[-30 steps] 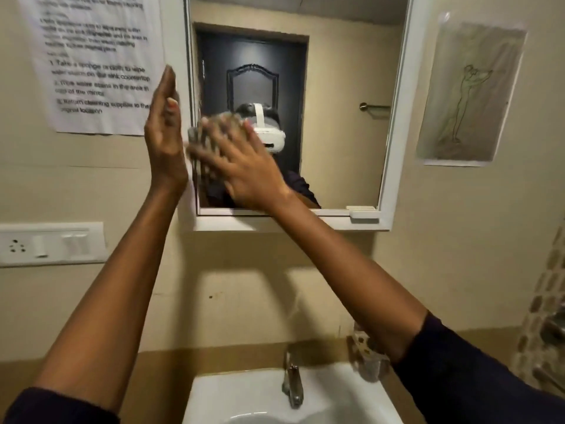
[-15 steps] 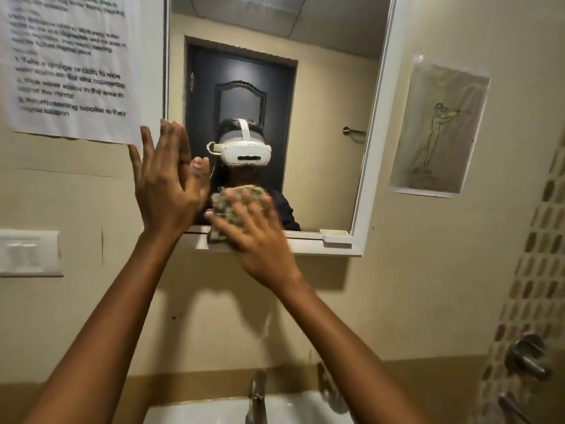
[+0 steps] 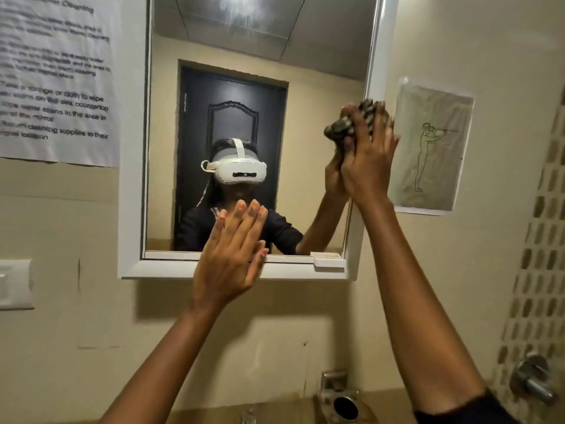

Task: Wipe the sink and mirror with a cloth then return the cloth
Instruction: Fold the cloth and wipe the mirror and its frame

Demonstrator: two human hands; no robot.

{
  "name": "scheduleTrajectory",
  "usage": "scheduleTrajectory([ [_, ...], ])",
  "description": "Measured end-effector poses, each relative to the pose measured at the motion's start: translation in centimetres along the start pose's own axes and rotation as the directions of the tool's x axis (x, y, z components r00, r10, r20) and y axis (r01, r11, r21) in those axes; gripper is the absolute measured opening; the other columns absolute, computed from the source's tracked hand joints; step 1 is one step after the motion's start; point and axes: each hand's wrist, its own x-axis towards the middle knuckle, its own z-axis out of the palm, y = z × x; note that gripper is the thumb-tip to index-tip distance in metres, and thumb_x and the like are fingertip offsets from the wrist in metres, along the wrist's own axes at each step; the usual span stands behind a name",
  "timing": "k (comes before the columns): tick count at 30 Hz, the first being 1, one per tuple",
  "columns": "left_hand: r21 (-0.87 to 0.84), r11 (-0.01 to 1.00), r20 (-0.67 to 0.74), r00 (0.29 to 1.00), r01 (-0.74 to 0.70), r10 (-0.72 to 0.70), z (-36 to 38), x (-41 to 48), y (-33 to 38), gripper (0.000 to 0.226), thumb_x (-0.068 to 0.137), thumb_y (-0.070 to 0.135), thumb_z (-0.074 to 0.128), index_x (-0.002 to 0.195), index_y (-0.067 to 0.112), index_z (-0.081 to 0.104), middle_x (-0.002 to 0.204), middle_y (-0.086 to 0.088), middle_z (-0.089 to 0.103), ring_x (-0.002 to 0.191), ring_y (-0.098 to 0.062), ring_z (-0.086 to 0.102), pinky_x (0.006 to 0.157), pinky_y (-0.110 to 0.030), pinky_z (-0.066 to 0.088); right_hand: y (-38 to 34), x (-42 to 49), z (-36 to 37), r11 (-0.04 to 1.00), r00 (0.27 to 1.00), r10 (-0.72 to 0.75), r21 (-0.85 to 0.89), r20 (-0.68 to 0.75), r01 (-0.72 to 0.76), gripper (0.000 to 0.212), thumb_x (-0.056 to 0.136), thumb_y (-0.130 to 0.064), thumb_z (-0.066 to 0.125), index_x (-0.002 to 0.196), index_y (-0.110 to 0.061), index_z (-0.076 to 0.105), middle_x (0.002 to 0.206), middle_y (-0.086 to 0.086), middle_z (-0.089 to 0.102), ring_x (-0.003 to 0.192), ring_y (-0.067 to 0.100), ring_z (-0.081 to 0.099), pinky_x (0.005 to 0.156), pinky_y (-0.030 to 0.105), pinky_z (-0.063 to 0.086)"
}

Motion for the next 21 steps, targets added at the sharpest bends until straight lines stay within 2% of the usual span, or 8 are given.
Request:
scheduleTrajectory([
  [4,-0.033,0.999,-0.030,1.000,-0.010,0.009,0.0,-0.1,-0.1,0.063,0.093,0.037,0.040,0.146,0.009,0.021,0.155,-0.009,0.022,0.145,-0.024,0.015,0.119,-0.042,0.015,1.0,0.1,0.0,0.989,0.992,-0.123,0.085,0.017,0.121,0.050,0.096,-0.021,0.043,0.143,-0.032,0.033,0.158,0.006,0.016,0.144,0.032,0.012,0.118,0.049,0.018],
  [8,-0.095,0.993,-0.019,0.998,-0.069,0.068,0.2,-0.2,-0.4,0.063,0.094,0.043,0.030,0.146,0.008,0.022,0.155,-0.010,0.021,0.146,-0.025,0.014,0.119,-0.044,0.015,4.3,-12.5,0.6,0.974,0.985,-0.140,0.191,0.104,0.118,0.053,0.092,-0.016,0.040,0.143,-0.028,0.035,0.158,0.002,0.014,0.147,0.025,0.007,0.120,0.039,0.011],
  [11,-0.177,0.979,-0.026,0.995,-0.104,0.101,0.2,-0.2,-0.6,0.066,0.093,0.046,0.033,0.145,0.007,0.024,0.154,-0.011,0.024,0.145,-0.025,0.015,0.118,-0.047,0.018,5.6,-19.9,1.1,0.941,0.998,0.034,0.334,0.061,-0.053,0.056,0.089,-0.002,0.040,0.142,-0.022,0.038,0.154,-0.001,0.027,0.144,0.018,0.023,0.117,0.025,0.022],
  [13,-0.236,0.964,-0.039,0.992,-0.123,0.117,0.1,-0.2,-0.7,0.067,0.092,0.046,0.036,0.145,0.006,0.025,0.154,-0.011,0.025,0.145,-0.026,0.016,0.117,-0.049,0.020,5.2,-20.6,2.0,0.911,0.982,0.183,0.381,-0.034,-0.157,0.057,0.088,0.004,0.041,0.140,-0.019,0.040,0.150,0.001,0.034,0.141,0.019,0.030,0.114,0.030,0.030],
  [15,-0.323,0.939,-0.046,0.993,-0.115,0.106,-0.2,-0.2,-0.7,0.067,0.092,0.046,0.036,0.144,0.006,0.026,0.154,-0.010,0.026,0.145,-0.025,0.016,0.118,-0.048,0.018,3.4,-20.9,2.8,0.873,0.926,0.346,0.413,-0.149,-0.259,0.059,0.088,0.004,0.043,0.140,-0.025,0.039,0.151,0.004,0.034,0.141,0.020,0.030,0.113,0.035,0.033],
  [17,-0.433,0.897,-0.053,0.995,-0.095,0.080,-0.6,-0.2,-0.7,0.065,0.092,0.044,0.037,0.144,0.007,0.027,0.153,-0.010,0.028,0.145,-0.025,0.016,0.119,-0.046,0.015,0.7,-22.1,3.3,0.831,0.877,0.439,0.461,-0.195,-0.313,0.063,0.087,0.005,0.043,0.141,-0.028,0.035,0.152,0.010,0.033,0.142,0.020,0.027,0.114,0.027,0.030],
  [19,-0.587,0.808,-0.044,0.999,-0.046,0.025,-1.2,-0.1,-0.8,0.062,0.091,0.040,0.041,0.143,0.008,0.029,0.153,-0.009,0.029,0.146,-0.022,0.015,0.120,-0.044,0.013,-2.5,-24.2,4.2,0.847,0.918,0.377,0.446,-0.121,-0.289,0.074,0.080,0.017,0.040,0.141,-0.025,0.036,0.153,0.015,0.028,0.144,0.026,0.019,0.116,0.017,0.020],
  [21,-0.749,0.661,0.003,0.998,0.042,-0.061,-2.2,-0.2,-1.0,0.058,0.090,0.035,0.043,0.141,0.009,0.034,0.152,-0.007,0.032,0.145,-0.019,0.016,0.120,-0.042,0.013,-6.0,-26.3,5.4,0.914,0.981,0.194,0.365,-0.011,-0.176,0.083,0.073,0.023,0.038,0.141,-0.024,0.037,0.158,0.006,0.015,0.144,0.033,0.011,0.119,0.022,0.009],
])
